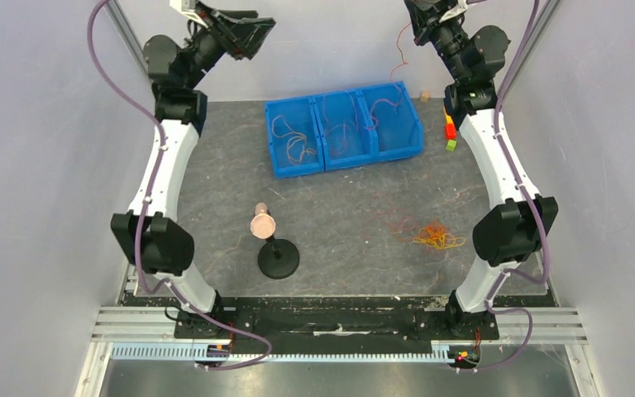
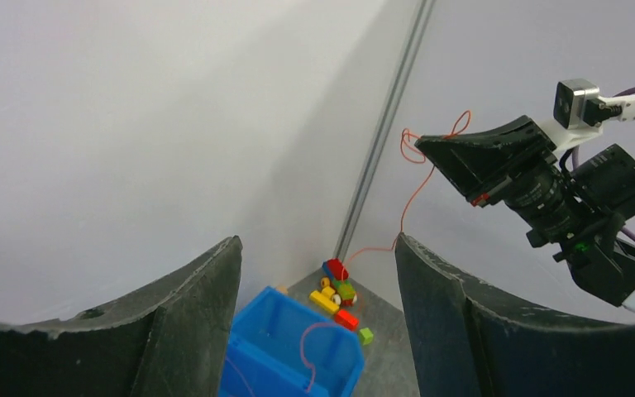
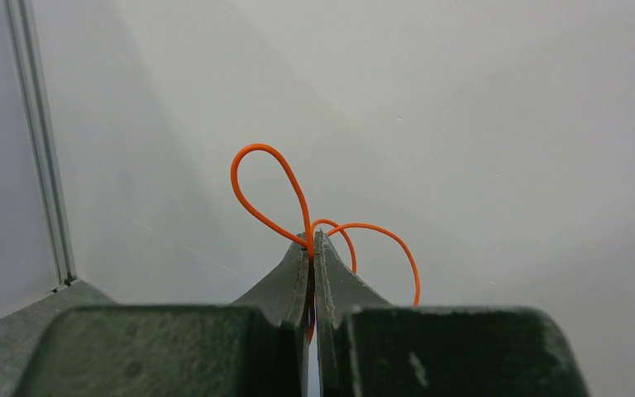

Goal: Untangle the cables

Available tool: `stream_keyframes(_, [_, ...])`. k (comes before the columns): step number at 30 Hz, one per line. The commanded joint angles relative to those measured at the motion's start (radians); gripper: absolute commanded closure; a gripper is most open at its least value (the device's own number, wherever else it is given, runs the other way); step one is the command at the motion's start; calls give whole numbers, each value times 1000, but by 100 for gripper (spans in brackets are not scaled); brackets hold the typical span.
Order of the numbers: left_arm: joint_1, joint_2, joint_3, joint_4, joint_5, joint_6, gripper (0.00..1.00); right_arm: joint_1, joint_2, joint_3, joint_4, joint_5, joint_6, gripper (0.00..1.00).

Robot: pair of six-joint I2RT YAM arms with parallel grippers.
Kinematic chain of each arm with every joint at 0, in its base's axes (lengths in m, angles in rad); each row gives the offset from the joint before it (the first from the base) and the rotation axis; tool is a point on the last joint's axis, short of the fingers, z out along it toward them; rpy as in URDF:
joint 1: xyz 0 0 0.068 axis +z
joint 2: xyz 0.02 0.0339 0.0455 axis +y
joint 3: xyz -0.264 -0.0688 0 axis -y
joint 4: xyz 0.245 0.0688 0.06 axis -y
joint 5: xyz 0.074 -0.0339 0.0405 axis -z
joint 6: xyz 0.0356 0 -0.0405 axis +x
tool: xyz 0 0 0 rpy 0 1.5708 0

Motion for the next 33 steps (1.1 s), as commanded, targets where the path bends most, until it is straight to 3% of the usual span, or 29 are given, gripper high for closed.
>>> stream_keyframes(1, [58, -104, -135, 1, 17, 2, 25, -15, 68, 76, 63, 41, 46, 100])
stream_keyframes(9, [135, -178, -279, 38, 40, -10, 24, -26, 156, 87, 109, 62, 33, 100])
stream_keyframes(19, [193, -231, -376, 39, 66, -27, 23, -26, 249, -141, 133, 59, 92, 100])
stream_keyframes(27, [222, -237, -406, 25, 82, -43, 22, -16, 400, -201, 42, 101, 92, 100])
stream_keyframes(33, [233, -234, -415, 10, 87, -53, 21, 4, 541, -105, -134, 146, 21, 100])
